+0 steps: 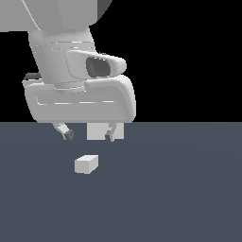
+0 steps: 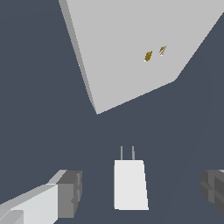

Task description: Plug the charger into the wall socket.

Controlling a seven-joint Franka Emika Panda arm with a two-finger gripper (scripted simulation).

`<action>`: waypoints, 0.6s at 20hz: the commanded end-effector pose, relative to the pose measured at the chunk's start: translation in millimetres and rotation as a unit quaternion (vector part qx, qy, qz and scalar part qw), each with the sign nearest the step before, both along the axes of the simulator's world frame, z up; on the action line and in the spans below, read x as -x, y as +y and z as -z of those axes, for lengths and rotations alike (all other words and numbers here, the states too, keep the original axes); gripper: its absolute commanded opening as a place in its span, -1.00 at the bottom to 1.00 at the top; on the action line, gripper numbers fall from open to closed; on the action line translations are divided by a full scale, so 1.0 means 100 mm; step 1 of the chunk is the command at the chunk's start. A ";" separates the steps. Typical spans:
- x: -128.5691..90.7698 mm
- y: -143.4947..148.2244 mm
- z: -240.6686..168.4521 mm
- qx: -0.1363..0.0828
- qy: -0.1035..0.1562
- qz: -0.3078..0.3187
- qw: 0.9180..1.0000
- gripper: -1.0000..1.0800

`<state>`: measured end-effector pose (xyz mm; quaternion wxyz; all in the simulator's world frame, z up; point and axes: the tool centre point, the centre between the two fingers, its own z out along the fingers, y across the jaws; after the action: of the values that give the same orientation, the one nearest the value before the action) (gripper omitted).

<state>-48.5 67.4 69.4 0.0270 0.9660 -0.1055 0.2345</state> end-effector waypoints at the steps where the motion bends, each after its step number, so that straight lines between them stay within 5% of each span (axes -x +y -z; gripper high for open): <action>1: 0.00 0.01 0.03 0.001 -0.007 0.004 1.000 0.92; 12: 0.01 0.02 0.11 0.002 -0.012 0.008 1.000 0.92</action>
<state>-48.8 70.1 61.0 0.0292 0.9623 -0.1127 0.2459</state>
